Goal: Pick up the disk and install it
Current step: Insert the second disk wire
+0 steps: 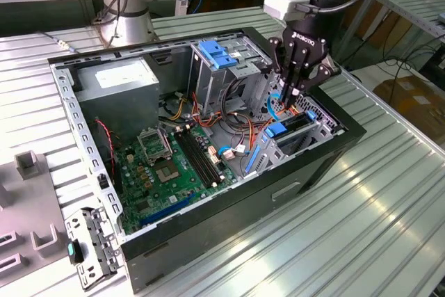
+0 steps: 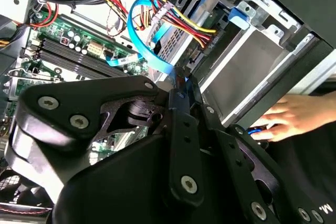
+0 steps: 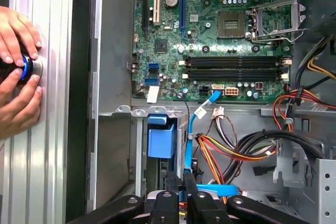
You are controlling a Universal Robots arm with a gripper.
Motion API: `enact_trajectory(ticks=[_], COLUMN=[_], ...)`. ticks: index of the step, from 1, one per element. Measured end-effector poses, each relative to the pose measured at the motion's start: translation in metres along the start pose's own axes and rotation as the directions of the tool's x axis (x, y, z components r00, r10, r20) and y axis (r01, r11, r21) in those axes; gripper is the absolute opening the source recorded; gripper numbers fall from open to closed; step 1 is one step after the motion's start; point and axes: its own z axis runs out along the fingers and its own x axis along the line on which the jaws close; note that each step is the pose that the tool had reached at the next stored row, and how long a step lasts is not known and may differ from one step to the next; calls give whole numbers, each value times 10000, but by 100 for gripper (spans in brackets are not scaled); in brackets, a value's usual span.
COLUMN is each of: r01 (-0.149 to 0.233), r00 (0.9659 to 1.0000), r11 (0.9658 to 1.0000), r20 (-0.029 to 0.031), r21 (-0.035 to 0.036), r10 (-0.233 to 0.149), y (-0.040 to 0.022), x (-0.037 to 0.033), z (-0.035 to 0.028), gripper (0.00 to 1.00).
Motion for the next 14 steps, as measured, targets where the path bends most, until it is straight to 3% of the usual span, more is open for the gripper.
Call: enact_trajectory(ticks=[3,6,8,9,11,12,14], r01=[7,12,11,8,-8,-16,-30], r00=[9999,9993,9988,9987,9985,9985,9981], r11=[10000,10000,10000,9999,9991,9985,9980], r20=[168,374,484,502,538,553,611], r21=[7,20,65,120,435,546,637], r10=[-7,-13,-14,-14,-15,-14,-9], y=[2,4,7,12,40,51,55], x=[84,176,211,213,212,213,222], z=[23,49,62,63,70,75,84], gripper=[16,16,16,16,16,16,16])
